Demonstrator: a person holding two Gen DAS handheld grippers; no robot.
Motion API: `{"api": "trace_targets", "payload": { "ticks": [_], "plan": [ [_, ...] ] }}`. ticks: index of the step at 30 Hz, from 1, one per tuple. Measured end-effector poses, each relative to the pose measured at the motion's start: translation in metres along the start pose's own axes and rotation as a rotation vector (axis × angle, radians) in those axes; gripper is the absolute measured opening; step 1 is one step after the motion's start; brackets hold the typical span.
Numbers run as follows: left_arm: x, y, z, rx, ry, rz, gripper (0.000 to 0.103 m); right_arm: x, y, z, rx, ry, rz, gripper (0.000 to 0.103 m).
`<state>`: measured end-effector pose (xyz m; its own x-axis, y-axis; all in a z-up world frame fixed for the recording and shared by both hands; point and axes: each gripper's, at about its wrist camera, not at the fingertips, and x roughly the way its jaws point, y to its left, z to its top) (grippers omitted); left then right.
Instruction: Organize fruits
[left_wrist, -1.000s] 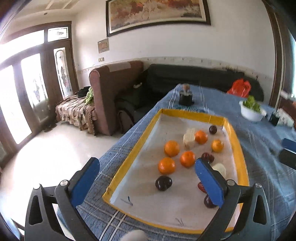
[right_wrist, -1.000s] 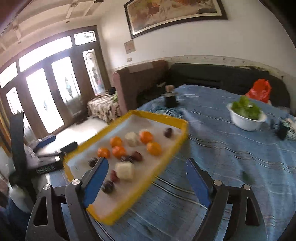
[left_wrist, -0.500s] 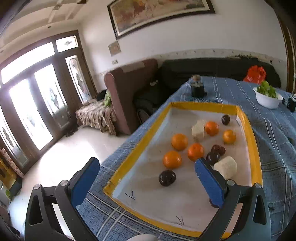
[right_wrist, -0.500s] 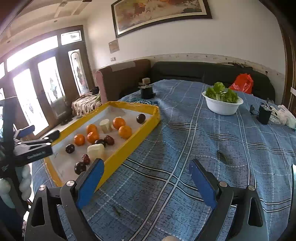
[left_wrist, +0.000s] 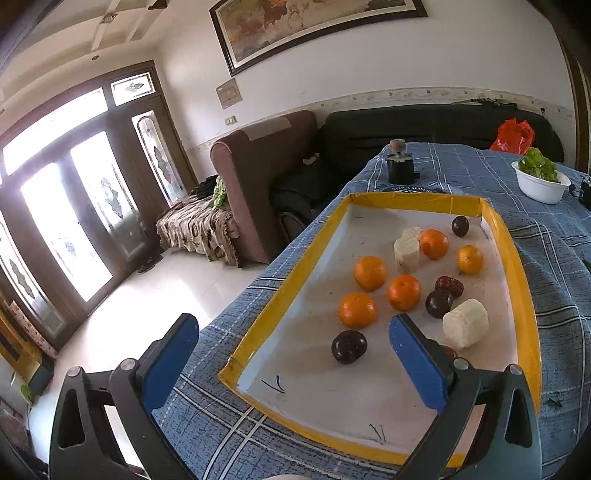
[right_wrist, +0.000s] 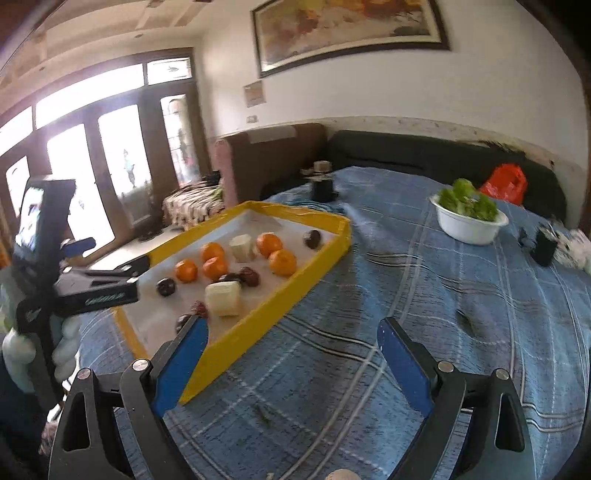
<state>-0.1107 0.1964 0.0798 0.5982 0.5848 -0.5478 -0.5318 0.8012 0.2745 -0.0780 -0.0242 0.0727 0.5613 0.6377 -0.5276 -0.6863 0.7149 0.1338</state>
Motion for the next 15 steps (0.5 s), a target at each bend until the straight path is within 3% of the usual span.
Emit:
{"api": "trace_targets", "payload": {
  "ticks": [5, 15],
  "plan": [
    [-0.0007, 0.0017, -0.0004, 0.003, -0.001, 0.006, 0.103, -0.0006, 0.0132, -0.0039, -0.058, -0.006, 0.009, 0.096],
    [0.0025, 0.0012, -0.0003, 0.013, -0.004, 0.024, 0.103, -0.0014, 0.0112, -0.0036, -0.044, -0.010, 0.010, 0.096]
  ]
}}
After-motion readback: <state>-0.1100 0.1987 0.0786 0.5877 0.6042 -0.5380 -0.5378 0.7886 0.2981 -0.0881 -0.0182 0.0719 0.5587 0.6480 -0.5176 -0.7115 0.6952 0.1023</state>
